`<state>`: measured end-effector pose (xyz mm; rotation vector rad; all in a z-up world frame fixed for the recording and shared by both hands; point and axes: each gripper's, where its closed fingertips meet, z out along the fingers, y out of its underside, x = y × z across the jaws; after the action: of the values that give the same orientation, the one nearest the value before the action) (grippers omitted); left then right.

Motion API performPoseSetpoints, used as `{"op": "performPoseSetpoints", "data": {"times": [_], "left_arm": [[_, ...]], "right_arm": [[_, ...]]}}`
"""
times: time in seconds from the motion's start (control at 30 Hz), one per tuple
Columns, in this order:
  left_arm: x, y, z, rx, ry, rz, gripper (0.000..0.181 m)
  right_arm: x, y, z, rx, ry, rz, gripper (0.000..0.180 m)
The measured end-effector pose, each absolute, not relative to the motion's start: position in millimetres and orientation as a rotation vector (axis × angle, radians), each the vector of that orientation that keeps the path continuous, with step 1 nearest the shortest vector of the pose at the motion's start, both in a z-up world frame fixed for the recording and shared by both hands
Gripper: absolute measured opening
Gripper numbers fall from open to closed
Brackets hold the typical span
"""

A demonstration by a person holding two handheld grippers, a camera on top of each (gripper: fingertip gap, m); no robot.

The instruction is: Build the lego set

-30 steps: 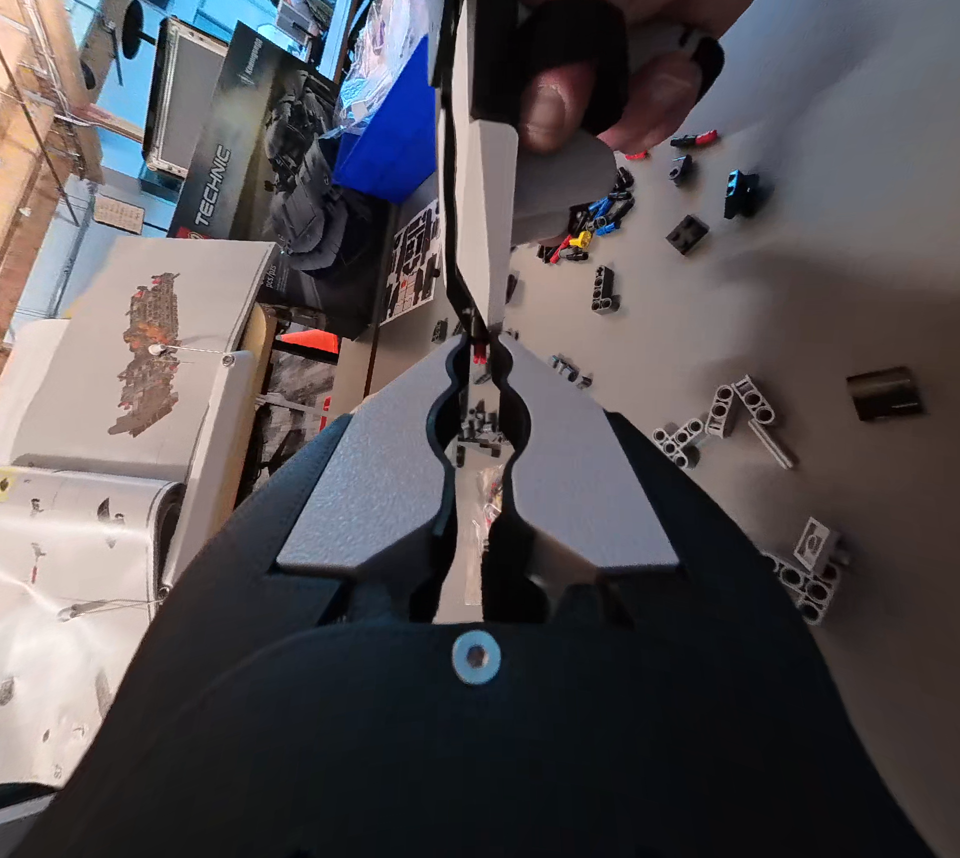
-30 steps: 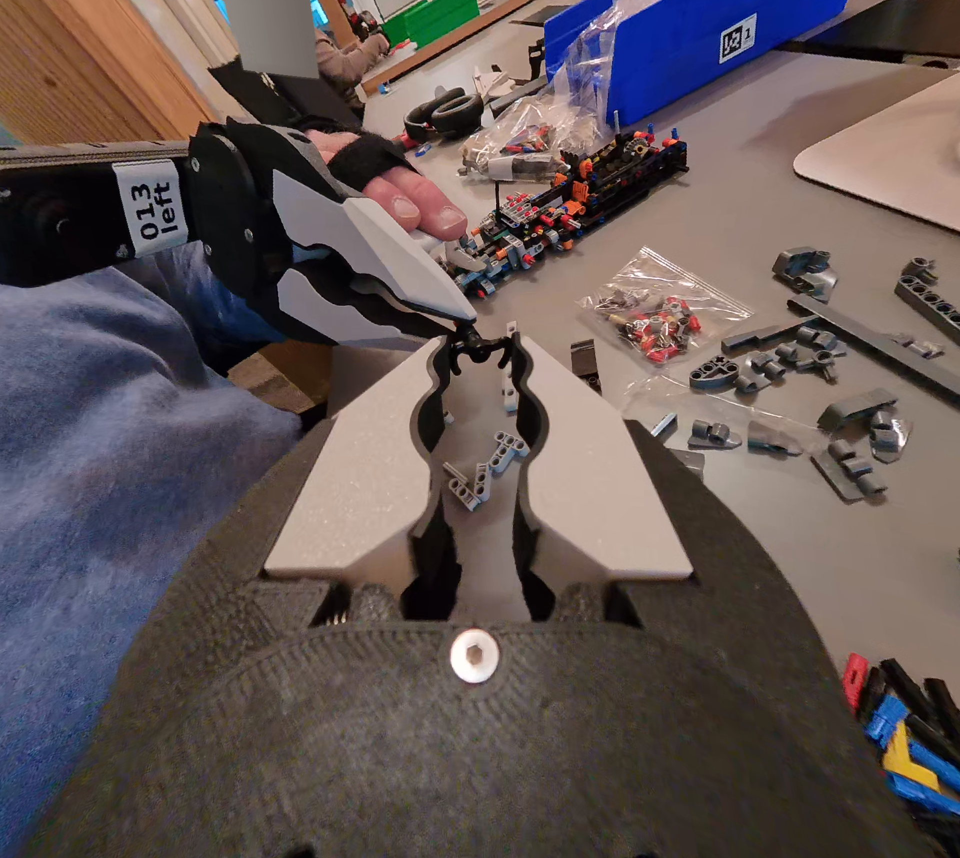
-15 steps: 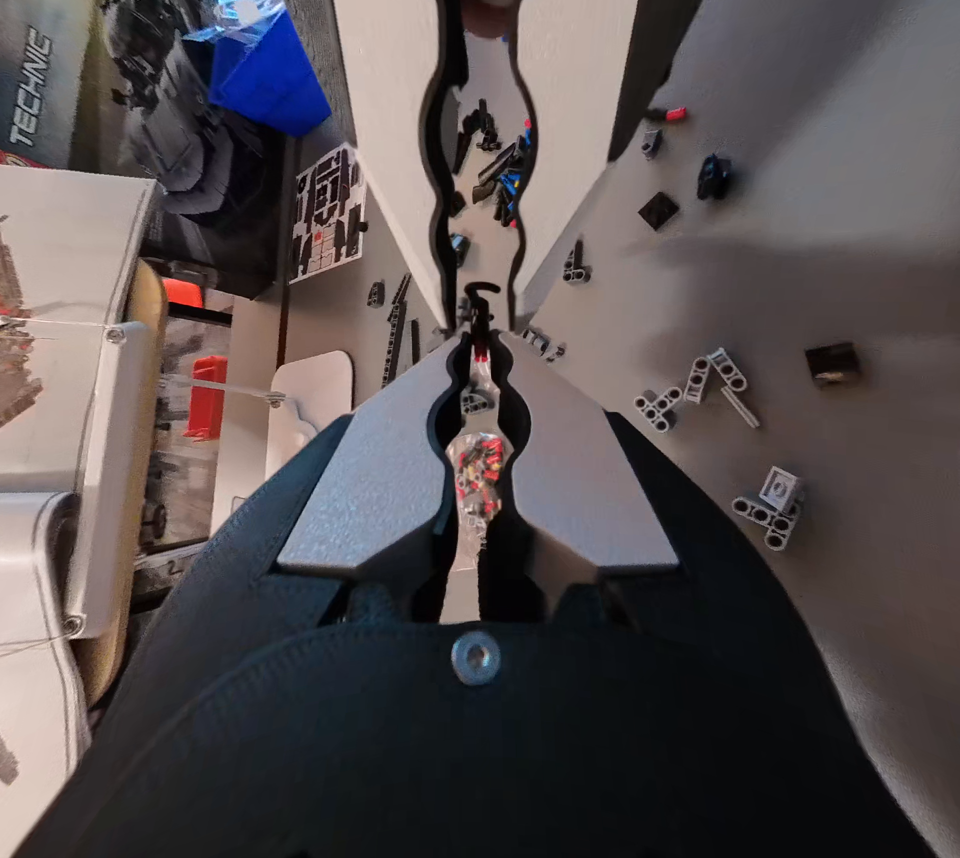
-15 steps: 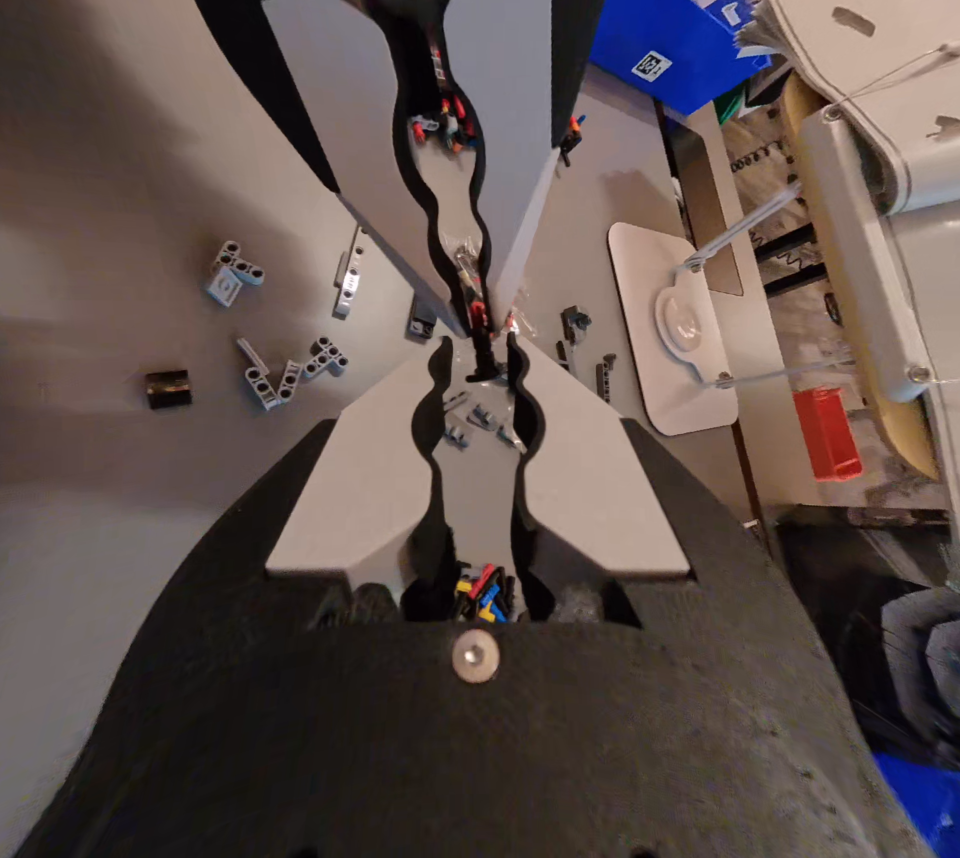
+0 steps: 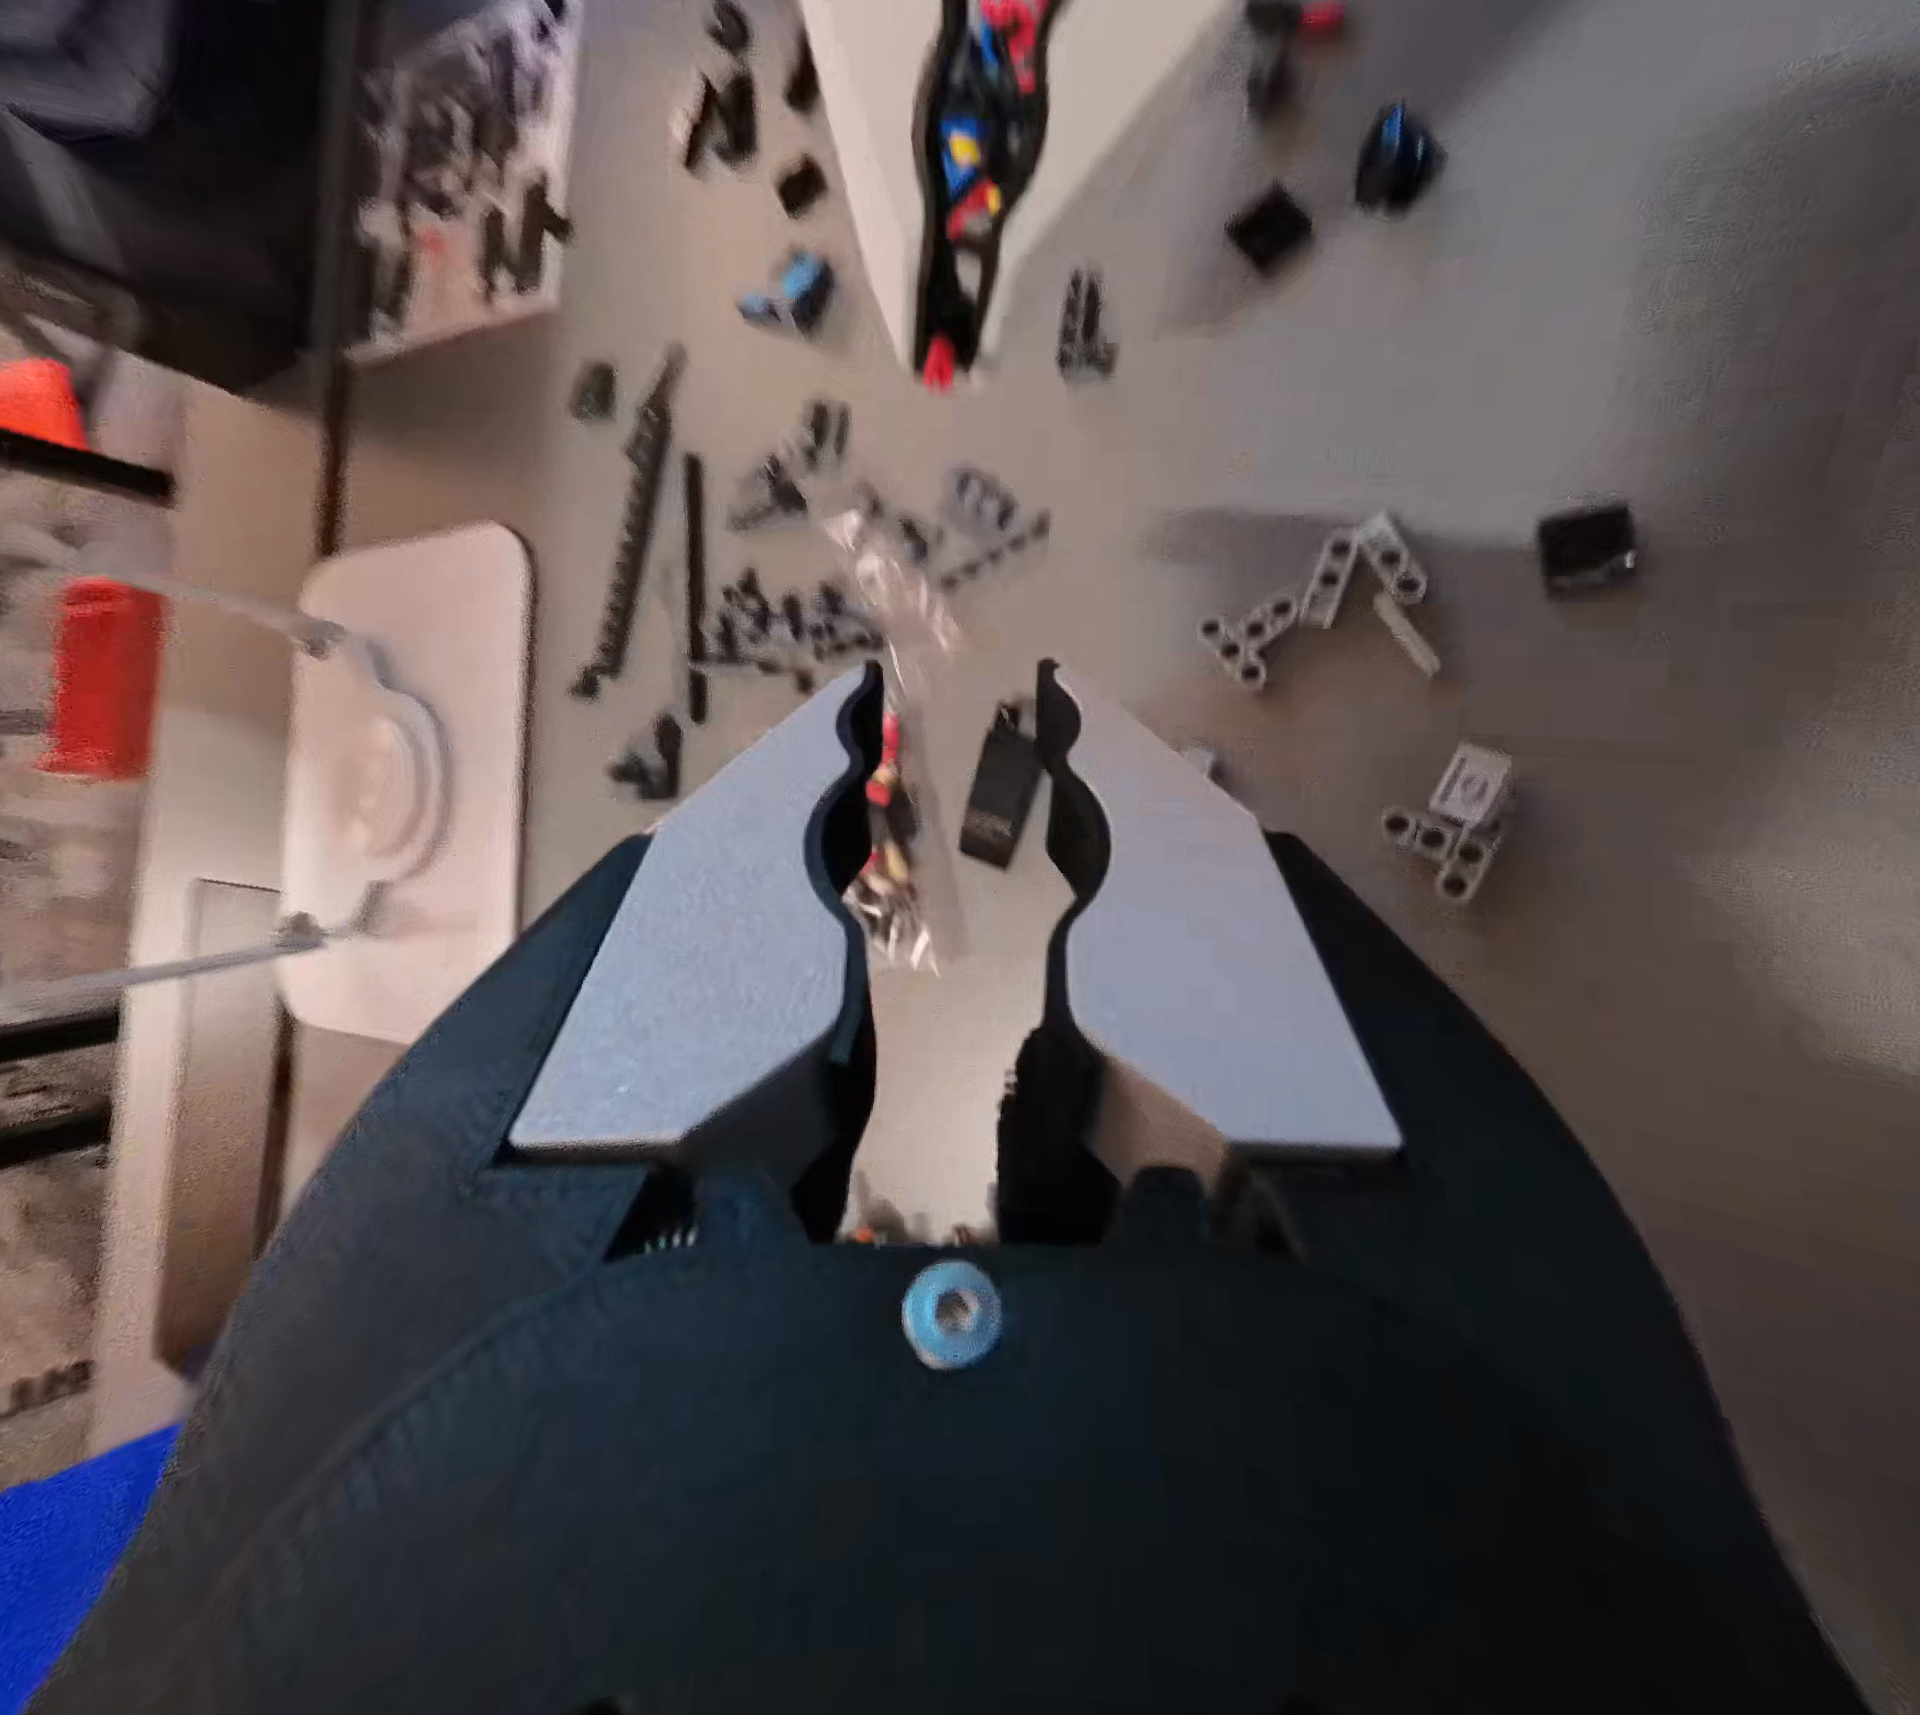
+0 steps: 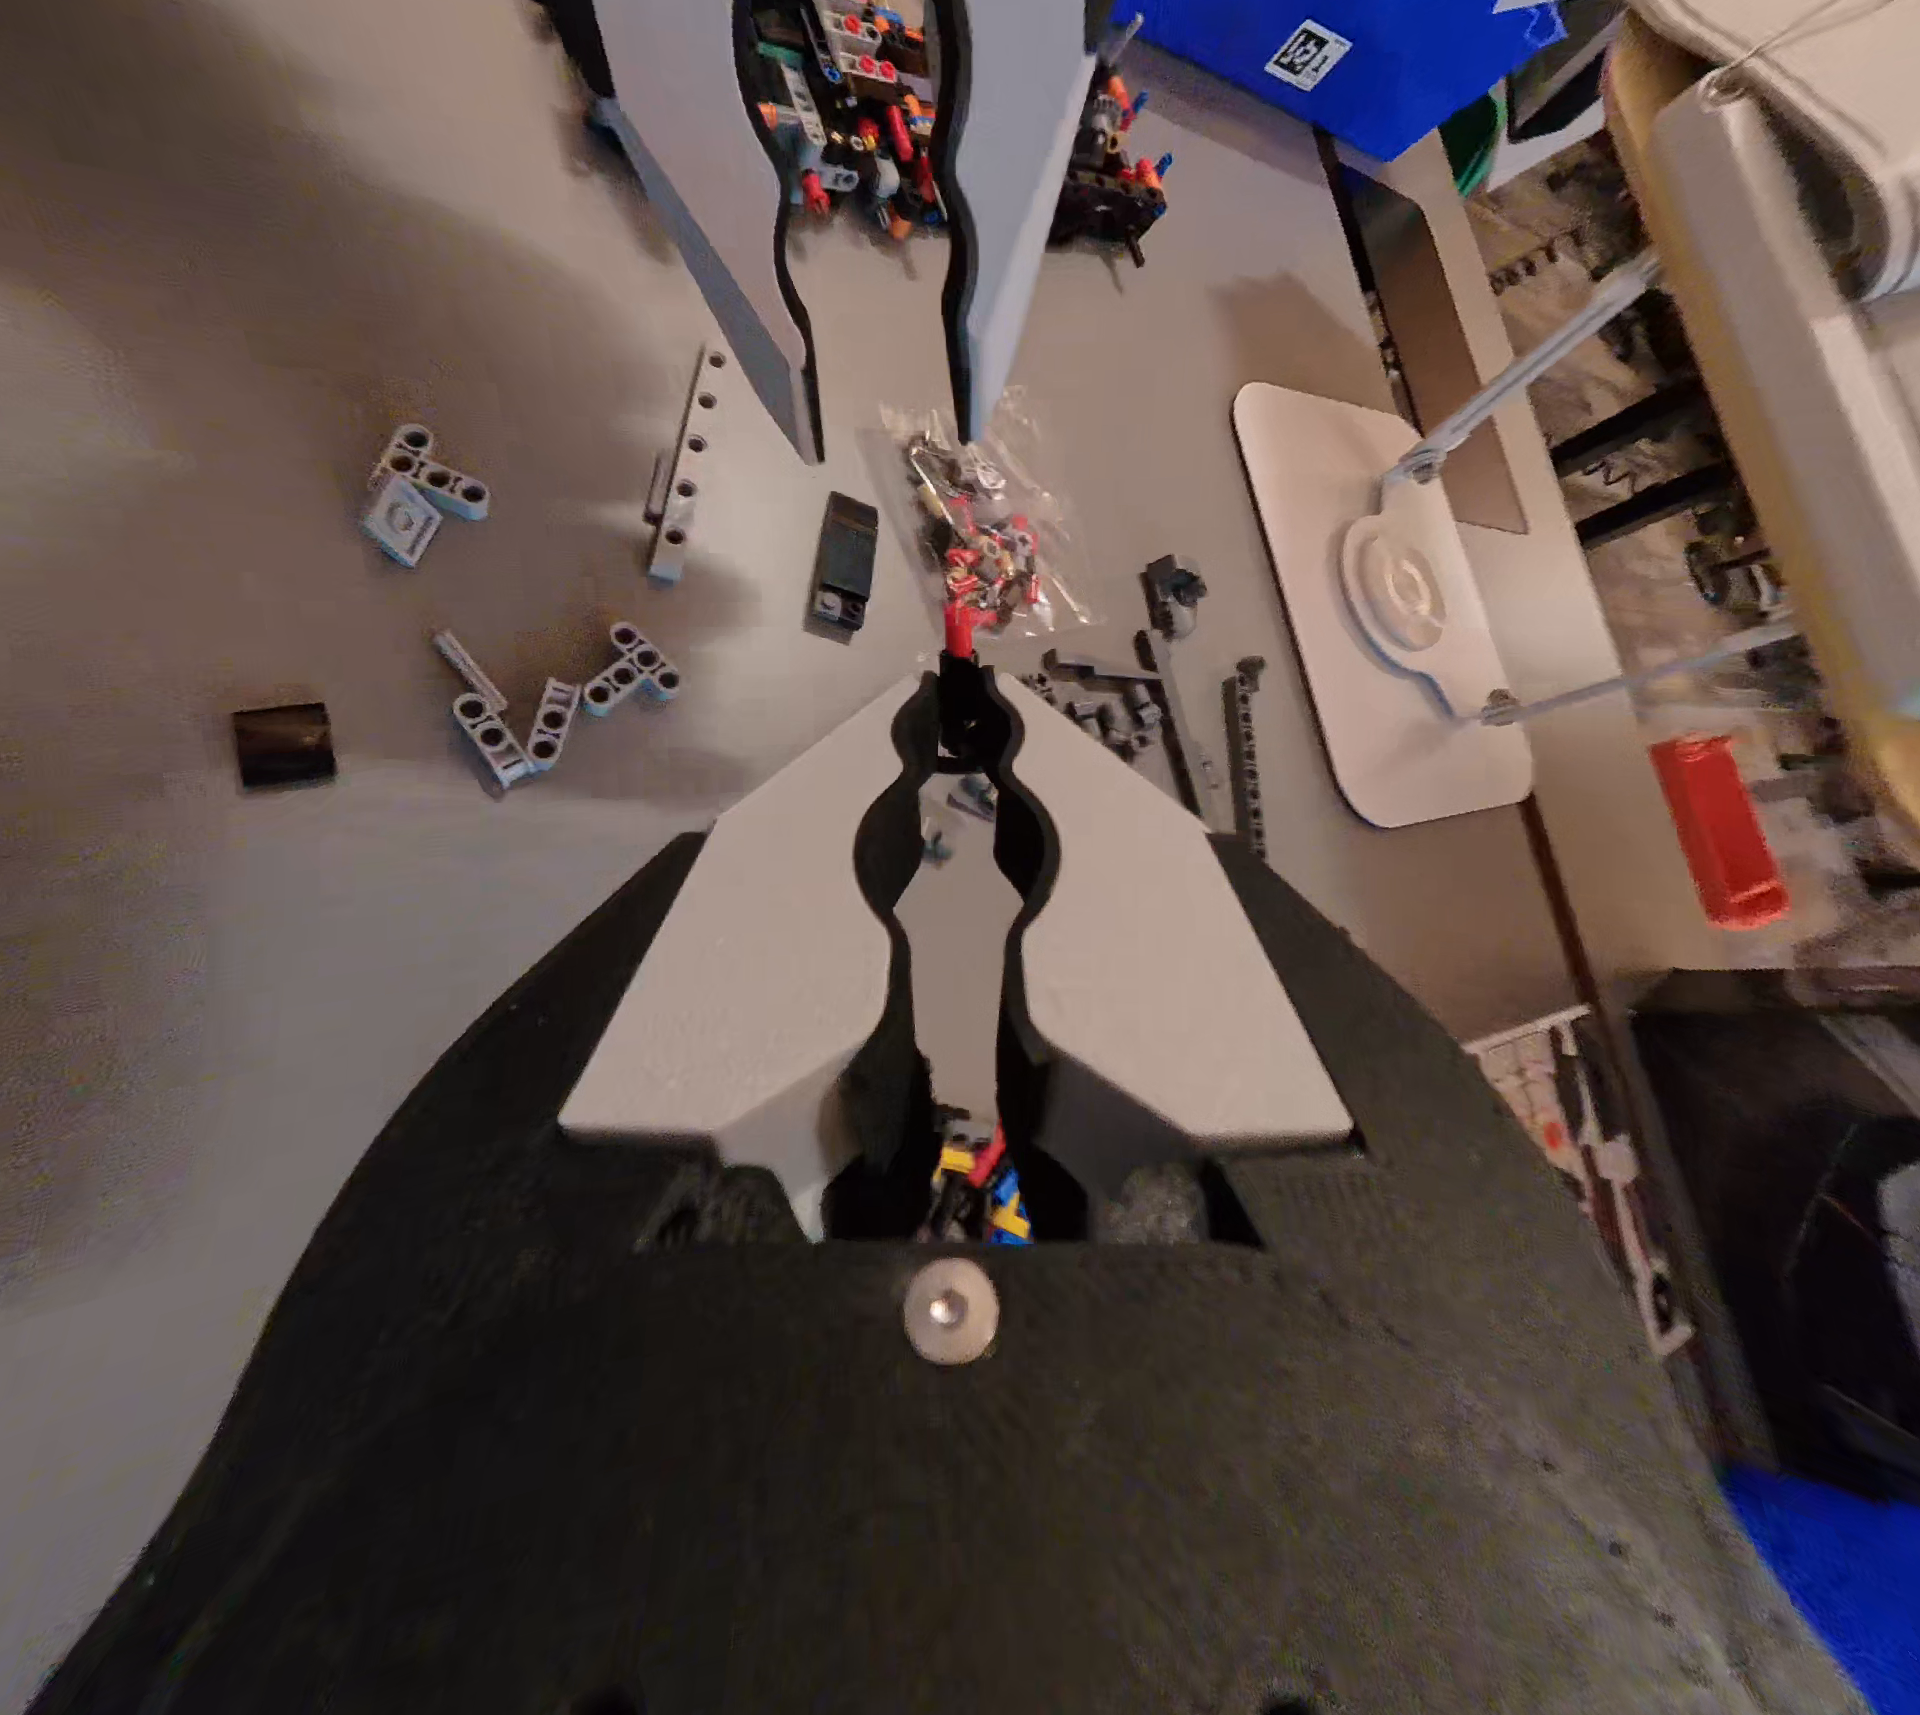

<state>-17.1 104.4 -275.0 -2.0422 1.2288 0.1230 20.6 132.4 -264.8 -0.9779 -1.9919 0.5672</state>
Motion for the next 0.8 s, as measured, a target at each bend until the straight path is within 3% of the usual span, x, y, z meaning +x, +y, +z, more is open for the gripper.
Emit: {"op": "performPoseSetpoints", "data": {"times": [0.4,0.57,0.8], "left_arm": [[-41,113,-355,-2.182,1.436,0.083,0.029],[-39,115,-360,-2.189,1.433,0.009,0.016],[-38,117,-355,-2.166,1.333,-0.012,0.015]], "right_arm": [[15,131,-284,-0.999,-1.994,0.634,0.004],[13,130,-287,-0.994,-1.998,0.643,0.003],[14,133,-283,-1.004,-1.989,0.671,0.003]]}}
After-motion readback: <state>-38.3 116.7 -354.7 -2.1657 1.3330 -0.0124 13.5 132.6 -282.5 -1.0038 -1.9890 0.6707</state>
